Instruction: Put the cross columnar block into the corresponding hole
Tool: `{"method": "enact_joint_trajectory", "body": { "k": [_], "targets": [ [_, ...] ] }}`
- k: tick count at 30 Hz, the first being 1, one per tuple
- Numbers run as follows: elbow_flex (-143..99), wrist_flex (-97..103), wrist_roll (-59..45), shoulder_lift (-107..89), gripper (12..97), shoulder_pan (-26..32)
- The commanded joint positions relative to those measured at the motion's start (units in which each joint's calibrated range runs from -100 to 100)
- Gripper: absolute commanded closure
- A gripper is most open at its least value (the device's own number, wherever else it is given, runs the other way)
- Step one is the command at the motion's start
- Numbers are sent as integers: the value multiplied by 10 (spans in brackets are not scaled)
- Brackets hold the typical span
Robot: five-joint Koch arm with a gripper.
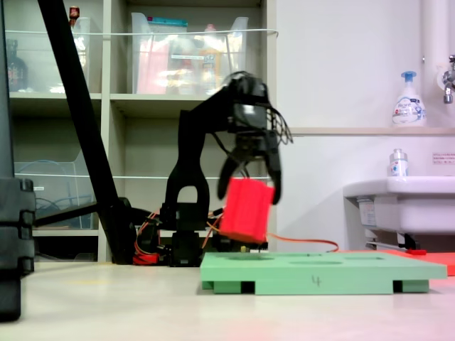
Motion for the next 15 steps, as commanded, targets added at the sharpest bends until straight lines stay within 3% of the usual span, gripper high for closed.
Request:
{"method": "enact_joint_trajectory", "body": {
  "k": [1, 15],
  "targets": [
    [70, -32, 29, 34, 694, 26],
    [103, -32, 105, 79, 694, 95]
  ]
}}
